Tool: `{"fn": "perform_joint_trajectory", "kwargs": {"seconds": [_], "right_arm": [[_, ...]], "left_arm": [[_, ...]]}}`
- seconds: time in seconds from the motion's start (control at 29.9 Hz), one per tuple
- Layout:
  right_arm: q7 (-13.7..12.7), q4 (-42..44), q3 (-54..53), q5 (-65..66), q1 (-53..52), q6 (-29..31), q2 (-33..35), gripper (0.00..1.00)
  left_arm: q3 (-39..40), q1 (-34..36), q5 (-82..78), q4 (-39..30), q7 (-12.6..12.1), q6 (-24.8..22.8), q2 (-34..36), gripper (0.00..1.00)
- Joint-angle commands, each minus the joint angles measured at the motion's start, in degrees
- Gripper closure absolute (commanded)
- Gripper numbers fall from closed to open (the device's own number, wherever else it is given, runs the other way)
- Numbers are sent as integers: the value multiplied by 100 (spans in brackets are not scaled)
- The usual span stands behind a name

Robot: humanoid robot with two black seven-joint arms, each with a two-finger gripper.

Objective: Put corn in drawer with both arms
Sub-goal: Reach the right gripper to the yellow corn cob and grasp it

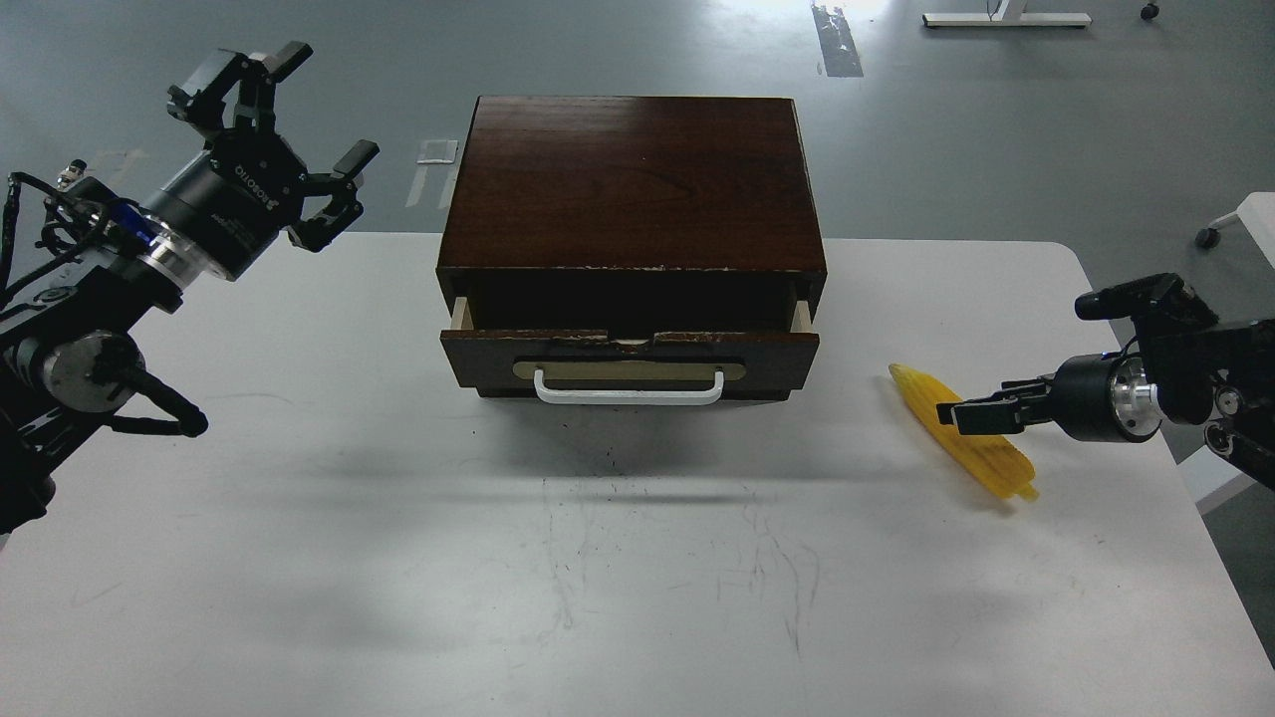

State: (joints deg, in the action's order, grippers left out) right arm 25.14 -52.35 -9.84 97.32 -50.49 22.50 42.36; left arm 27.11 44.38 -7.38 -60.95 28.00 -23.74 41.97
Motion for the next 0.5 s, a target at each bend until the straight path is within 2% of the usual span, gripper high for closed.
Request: {"fn": "perform_joint_trajectory", "kwargs": {"seconds": [0.0, 0.47], "right_arm": [[0, 103, 9, 6, 30, 0, -79, 0], [0, 103, 18, 6, 118, 0, -88, 0]], "left_arm": [[4, 0, 0, -14, 0, 0, -4, 1], [4, 0, -9, -22, 0, -8, -4, 1]]}}
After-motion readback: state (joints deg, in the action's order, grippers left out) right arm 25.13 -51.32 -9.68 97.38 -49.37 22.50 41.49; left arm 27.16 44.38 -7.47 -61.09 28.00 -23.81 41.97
